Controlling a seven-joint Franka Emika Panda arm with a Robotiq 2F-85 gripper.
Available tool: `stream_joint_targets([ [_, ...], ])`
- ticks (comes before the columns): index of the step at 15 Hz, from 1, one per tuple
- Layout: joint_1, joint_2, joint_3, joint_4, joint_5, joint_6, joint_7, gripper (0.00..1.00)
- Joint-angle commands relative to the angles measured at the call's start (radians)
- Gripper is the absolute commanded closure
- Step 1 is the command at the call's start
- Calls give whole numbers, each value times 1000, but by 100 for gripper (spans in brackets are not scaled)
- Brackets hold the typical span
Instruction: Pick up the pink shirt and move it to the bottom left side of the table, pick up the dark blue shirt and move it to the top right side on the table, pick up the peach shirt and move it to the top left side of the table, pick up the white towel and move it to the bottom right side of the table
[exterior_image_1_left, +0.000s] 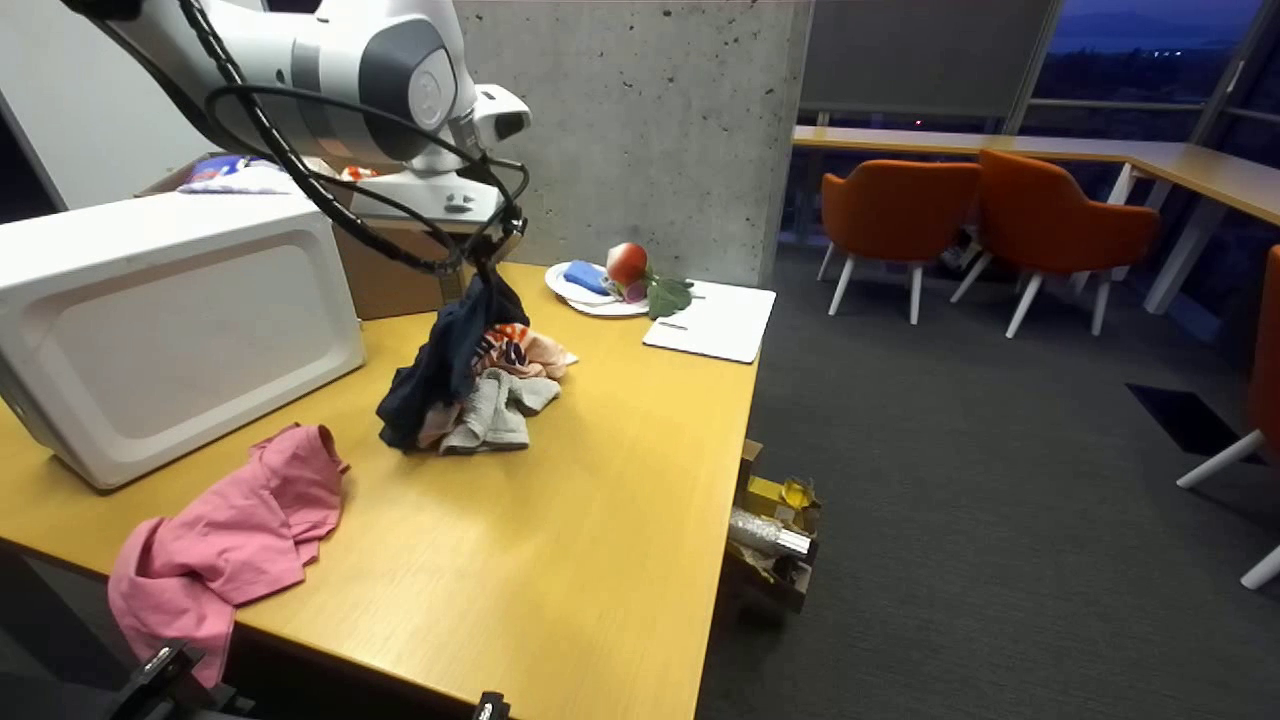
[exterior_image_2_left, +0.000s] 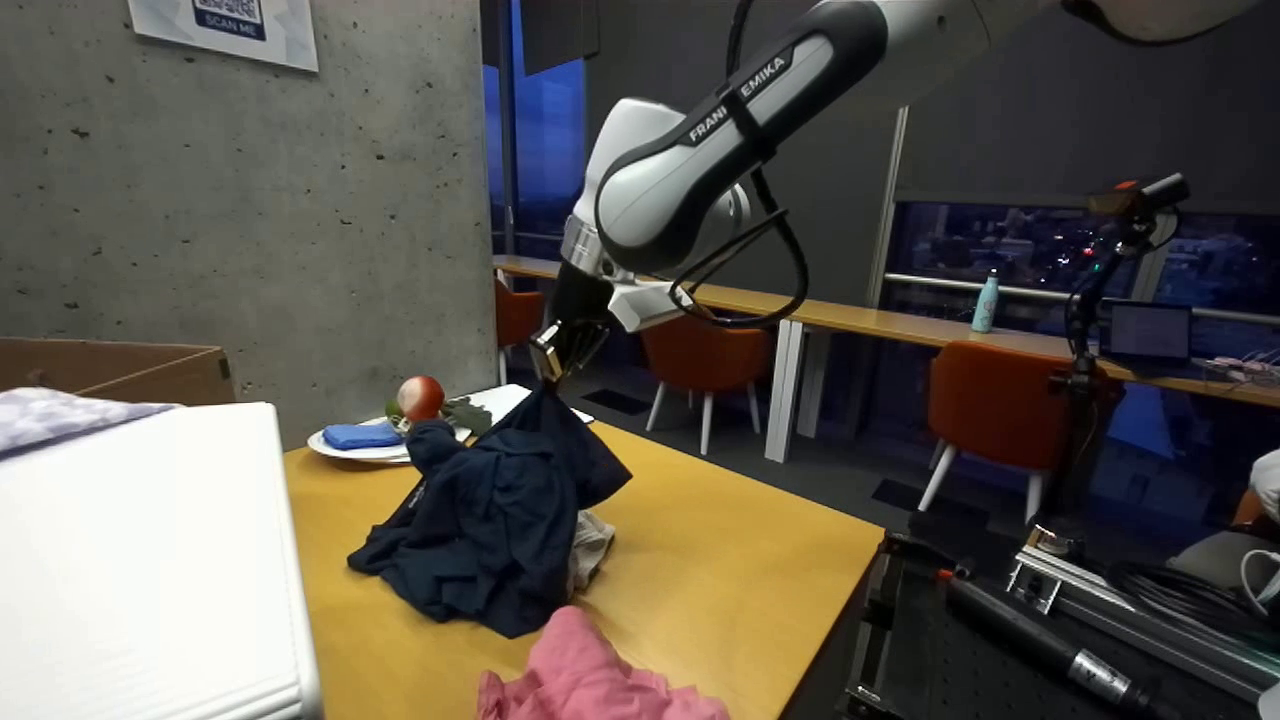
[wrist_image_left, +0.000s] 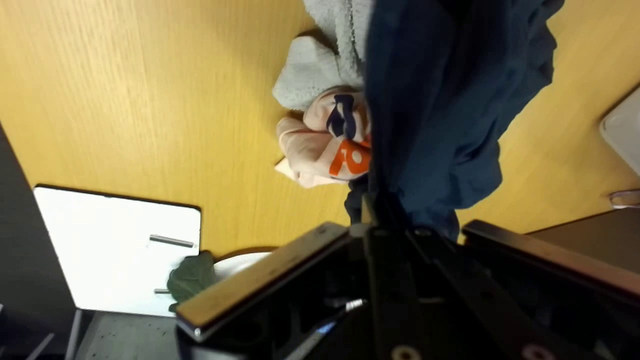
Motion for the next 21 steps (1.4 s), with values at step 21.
stream_joint_targets([
  [21, -121, -786, -89, -494, -290, -252, 111, 100],
])
